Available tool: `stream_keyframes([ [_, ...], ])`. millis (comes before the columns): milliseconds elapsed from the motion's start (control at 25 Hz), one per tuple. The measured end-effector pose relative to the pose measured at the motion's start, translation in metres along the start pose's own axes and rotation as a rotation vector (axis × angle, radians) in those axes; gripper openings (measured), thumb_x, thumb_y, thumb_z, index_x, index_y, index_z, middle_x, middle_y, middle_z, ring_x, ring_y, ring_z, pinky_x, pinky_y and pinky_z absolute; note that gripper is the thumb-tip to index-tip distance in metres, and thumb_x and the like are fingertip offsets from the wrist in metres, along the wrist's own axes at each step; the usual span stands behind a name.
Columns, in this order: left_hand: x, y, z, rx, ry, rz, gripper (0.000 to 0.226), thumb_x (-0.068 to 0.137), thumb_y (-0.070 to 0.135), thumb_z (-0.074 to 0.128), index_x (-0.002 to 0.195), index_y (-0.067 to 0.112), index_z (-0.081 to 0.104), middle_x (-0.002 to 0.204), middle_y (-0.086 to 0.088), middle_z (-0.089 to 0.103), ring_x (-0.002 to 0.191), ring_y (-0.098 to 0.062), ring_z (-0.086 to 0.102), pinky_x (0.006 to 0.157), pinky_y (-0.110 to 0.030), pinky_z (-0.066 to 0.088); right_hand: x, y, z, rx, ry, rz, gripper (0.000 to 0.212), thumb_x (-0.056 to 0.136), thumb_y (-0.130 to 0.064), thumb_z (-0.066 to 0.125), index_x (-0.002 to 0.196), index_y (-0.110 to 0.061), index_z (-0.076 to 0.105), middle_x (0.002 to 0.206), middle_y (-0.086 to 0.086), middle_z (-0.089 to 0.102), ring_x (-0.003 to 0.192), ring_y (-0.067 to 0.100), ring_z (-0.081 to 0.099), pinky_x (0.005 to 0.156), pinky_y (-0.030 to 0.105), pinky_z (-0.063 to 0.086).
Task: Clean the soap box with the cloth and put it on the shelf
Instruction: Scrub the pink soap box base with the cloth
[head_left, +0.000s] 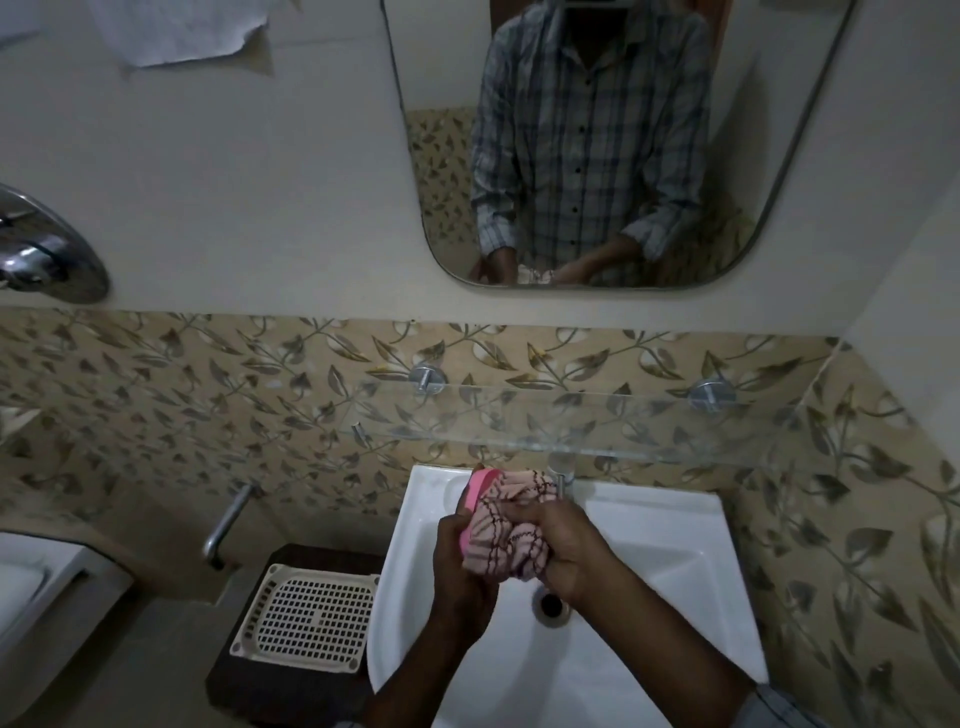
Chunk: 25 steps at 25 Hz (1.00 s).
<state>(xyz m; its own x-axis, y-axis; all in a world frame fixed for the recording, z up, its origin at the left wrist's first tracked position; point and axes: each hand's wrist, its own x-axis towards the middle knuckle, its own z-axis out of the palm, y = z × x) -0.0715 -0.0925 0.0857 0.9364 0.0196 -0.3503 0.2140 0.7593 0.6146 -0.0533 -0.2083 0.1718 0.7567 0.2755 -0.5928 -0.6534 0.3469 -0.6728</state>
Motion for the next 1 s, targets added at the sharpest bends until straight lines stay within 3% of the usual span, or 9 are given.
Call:
stream_keyframes([
  [80,0.001,0.012,-0.005,-0.115,-0.029,-0.015,0.057,0.085,0.035,0.047,0.126,-0.002,0.063,0.12,-0.028,0.067,0.109,-0.039,0.066,0.089,-0.047,0.057,0.0,-0.014,-0.009,-0.002,0.033,-0.125,0.027,0.084,0.007,0.067,0.111,0.009,0.069,0.106,0.029,0.073,0.091,0.038,0.074,0.075,0.045,0.063],
  [200,-0.001,0.018,-0.006,-0.227,-0.06,-0.098,0.059,0.084,0.036,0.048,0.122,-0.005,0.066,0.114,-0.031,0.068,0.103,-0.046,0.066,0.087,-0.056,0.056,-0.002,-0.023,-0.024,-0.75,0.267,-0.739,0.025,0.082,0.003,0.069,0.097,-0.015,0.076,0.084,-0.004,0.077,0.073,-0.004,0.072,0.06,0.009,0.052],
  [280,-0.004,0.015,0.005,-0.205,-0.048,-0.146,0.059,0.085,0.033,0.048,0.125,-0.008,0.062,0.115,-0.031,0.067,0.103,-0.044,0.067,0.087,-0.053,0.057,-0.005,-0.004,-0.019,-1.219,0.232,-0.93,0.032,0.087,-0.004,0.065,0.116,-0.017,0.072,0.102,-0.004,0.076,0.093,0.0,0.071,0.078,0.013,0.054],
  [400,-0.002,0.008,0.014,-0.138,-0.025,-0.169,0.049,0.083,0.029,0.051,0.115,-0.006,0.063,0.102,-0.025,0.067,0.094,-0.035,0.067,0.083,-0.04,0.058,0.0,0.037,-0.009,-1.473,0.104,-0.825,0.048,0.091,-0.012,0.061,0.138,-0.015,0.057,0.135,0.009,0.063,0.124,0.026,0.059,0.106,0.034,0.047],
  [560,-0.001,0.017,-0.003,-0.149,-0.04,-0.144,0.063,0.075,0.027,0.072,0.121,-0.013,0.059,0.112,-0.034,0.065,0.099,-0.04,0.066,0.083,-0.045,0.059,0.002,0.003,-0.039,-0.945,-0.128,-0.56,0.025,0.083,-0.01,0.065,0.104,-0.017,0.077,0.096,0.008,0.079,0.088,0.021,0.074,0.083,0.048,0.06],
  [680,0.006,0.031,-0.011,-0.048,-0.087,-0.128,0.084,0.05,0.013,0.092,0.124,-0.008,0.059,0.116,-0.033,0.065,0.102,-0.042,0.065,0.084,-0.049,0.057,0.007,-0.01,-0.072,-0.552,0.229,-0.485,0.022,0.09,-0.011,0.066,0.1,-0.027,0.077,0.104,0.004,0.078,0.094,0.019,0.074,0.085,0.043,0.06],
  [760,0.009,0.03,-0.013,0.167,-0.126,-0.059,0.066,0.067,0.011,0.079,0.129,0.002,0.059,0.117,-0.025,0.068,0.104,-0.037,0.065,0.084,-0.05,0.057,0.017,0.001,-0.085,-0.318,0.368,-0.384,0.02,0.095,-0.008,0.062,0.105,-0.021,0.074,0.107,0.012,0.077,0.093,0.031,0.074,0.082,0.053,0.06],
  [840,0.008,0.023,-0.007,0.587,-0.16,0.042,0.047,0.079,0.009,0.066,0.126,0.014,0.064,0.114,-0.012,0.074,0.104,-0.027,0.07,0.08,-0.039,0.059,0.021,0.012,-0.079,-0.143,0.29,-0.33,0.021,0.097,-0.008,0.06,0.112,-0.017,0.071,0.103,0.013,0.078,0.089,0.037,0.075,0.077,0.064,0.058],
  [1000,0.004,0.014,0.014,1.125,-0.068,0.242,0.023,0.073,0.015,0.077,0.095,0.021,0.076,0.087,0.002,0.079,0.079,-0.012,0.074,0.064,-0.021,0.056,0.021,0.028,-0.061,-0.289,0.16,-0.428,0.033,0.095,-0.011,0.062,0.123,-0.028,0.06,0.113,-0.001,0.074,0.102,0.025,0.071,0.089,0.052,0.059],
])
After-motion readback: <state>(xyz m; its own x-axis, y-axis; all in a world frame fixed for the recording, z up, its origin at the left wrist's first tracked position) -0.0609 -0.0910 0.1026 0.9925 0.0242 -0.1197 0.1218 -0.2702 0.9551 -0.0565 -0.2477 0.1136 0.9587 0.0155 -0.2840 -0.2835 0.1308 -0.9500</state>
